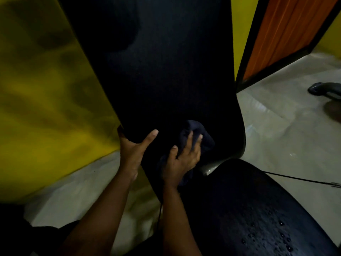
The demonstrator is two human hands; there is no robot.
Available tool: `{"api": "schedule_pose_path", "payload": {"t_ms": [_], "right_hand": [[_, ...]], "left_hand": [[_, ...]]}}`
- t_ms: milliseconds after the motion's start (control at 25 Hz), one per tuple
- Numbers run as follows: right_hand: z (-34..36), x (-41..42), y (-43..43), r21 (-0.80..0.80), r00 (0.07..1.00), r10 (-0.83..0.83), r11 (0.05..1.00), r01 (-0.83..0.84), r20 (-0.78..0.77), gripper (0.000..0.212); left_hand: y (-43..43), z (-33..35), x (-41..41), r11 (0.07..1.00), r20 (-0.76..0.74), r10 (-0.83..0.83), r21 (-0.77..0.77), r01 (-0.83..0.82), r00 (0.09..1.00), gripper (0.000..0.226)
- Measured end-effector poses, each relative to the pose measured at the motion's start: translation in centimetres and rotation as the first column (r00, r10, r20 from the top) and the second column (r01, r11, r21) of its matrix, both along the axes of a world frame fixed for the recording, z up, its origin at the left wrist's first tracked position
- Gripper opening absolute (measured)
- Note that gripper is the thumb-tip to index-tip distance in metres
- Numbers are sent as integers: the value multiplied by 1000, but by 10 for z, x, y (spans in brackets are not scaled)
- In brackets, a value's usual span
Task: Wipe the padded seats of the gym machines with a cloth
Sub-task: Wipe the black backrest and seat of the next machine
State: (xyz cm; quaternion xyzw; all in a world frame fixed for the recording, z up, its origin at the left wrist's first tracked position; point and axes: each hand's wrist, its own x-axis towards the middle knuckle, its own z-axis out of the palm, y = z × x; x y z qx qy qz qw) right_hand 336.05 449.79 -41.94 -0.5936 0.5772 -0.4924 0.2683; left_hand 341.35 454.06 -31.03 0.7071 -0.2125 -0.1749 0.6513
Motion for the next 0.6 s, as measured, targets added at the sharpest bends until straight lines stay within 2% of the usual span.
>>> {"api": "schedule_pose_path", "payload": {"t_ms": [120,200,280,320,400,480,600], "right_hand": [[-26,-15,-6,74,991,-115,991,110,72,61],[-35,-27,-6,222,987,-116,971,89,111,55],[-18,-29,-8,273,986,-84,961,42,143,57],[-3,-28,-14,202,990,-32,979,4,134,57],[27,-32,-40,-89,993,104,991,-98,59,56],[46,-39,-81,-267,994,111,957,-111,-15,57],[27,-52,-116,-221,996,-36,975,16,-87,60]], "left_hand": [[5,-15,3,998,2,24,64,-24,1000,66],[8,-20,-1,994,6,9,108,-9,1000,69],[7,-20,0,991,24,20,135,-23,1000,71],[6,-19,1,987,40,22,157,-28,999,73],[5,-20,1,984,64,34,175,-45,997,78],[5,-25,2,982,78,33,181,-47,996,80],[6,-27,4,977,90,33,206,-51,995,81]]}}
